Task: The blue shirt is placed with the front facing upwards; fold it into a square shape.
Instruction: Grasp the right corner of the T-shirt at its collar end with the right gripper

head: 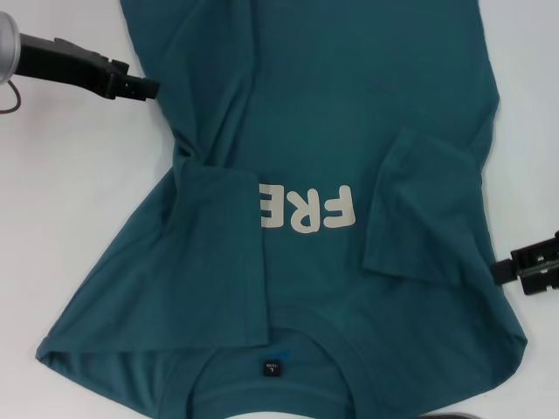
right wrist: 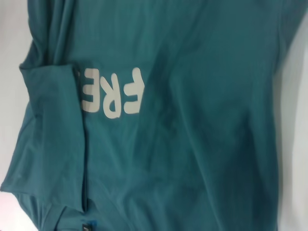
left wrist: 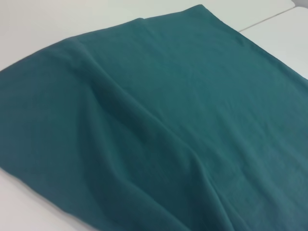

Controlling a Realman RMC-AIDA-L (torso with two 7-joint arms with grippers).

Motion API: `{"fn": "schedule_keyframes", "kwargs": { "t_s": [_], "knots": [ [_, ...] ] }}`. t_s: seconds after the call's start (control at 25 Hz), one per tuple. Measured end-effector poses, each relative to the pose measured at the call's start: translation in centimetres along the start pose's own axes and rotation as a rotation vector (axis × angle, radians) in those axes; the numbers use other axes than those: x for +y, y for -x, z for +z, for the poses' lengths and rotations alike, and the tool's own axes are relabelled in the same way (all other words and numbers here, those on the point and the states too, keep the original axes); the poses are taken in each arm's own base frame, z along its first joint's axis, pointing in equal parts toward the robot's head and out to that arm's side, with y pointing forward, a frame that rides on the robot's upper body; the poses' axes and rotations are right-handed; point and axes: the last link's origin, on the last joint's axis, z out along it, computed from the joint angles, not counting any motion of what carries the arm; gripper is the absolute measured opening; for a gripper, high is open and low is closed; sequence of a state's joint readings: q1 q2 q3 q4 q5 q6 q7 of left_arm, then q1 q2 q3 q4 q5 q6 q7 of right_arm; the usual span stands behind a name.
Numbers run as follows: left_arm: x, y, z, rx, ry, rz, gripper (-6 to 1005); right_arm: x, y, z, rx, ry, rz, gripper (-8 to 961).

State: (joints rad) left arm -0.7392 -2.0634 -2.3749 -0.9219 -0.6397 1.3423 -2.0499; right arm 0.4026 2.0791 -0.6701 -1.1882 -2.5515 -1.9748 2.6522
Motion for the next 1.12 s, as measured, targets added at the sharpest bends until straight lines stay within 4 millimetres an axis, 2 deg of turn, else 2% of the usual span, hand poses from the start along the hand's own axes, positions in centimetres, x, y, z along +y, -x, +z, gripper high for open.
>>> {"fn": "schedule_keyframes", "kwargs": {
  "t_s": [0.28, 1.12],
  "knots": [
    [0.1, -0.3, 0.5, -0.002, 0.005, 0.000, 584, -0.8, -0.8, -0.2, 0.008, -0.011, 0.029, 631],
    [0.1, -0.6, 0.5, 0.002, 0.004, 0.006, 584, -1.4, -1.7, 1.1, 0.094, -0.059, 0.044, 595]
  ]
}}
